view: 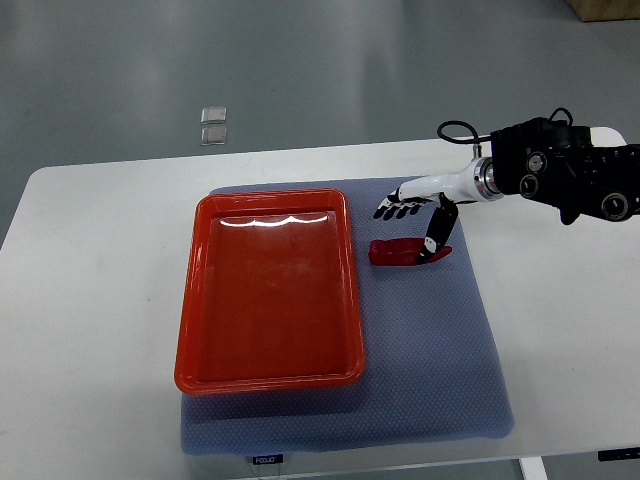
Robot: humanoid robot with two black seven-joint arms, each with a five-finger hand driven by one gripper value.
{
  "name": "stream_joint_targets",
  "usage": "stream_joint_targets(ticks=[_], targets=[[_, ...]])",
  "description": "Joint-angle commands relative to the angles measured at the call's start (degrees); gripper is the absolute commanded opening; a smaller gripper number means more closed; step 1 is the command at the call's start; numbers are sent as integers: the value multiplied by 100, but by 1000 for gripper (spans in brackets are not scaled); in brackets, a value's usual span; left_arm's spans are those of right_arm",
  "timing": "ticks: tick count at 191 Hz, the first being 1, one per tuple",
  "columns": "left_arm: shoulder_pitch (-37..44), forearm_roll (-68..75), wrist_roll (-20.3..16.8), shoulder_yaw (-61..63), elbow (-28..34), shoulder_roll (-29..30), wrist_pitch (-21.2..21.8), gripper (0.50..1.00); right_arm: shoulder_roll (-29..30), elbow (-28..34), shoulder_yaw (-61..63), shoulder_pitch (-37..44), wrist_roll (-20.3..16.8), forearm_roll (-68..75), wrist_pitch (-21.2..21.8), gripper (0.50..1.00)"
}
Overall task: Place red pepper on red tray
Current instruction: 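Lower the right hand and close its fingers around the red pepper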
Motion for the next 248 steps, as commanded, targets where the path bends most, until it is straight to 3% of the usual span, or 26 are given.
stream_joint_targets(ticks=[1, 99, 204, 248], targets=[[0, -2, 0, -1, 0, 0, 2, 1000, 42, 30, 9, -34, -6, -2, -103, 913], [9, -2, 0, -10, 0, 0, 2, 1000, 60, 30, 9, -324, -14, 7, -524, 901], [35, -2, 0, 8, -9, 0, 2, 1000, 25, 30, 0, -526, -14, -28, -691, 805], [35, -2, 0, -1, -9, 0, 2, 1000, 16, 30, -9, -587, -14, -37, -727, 803]])
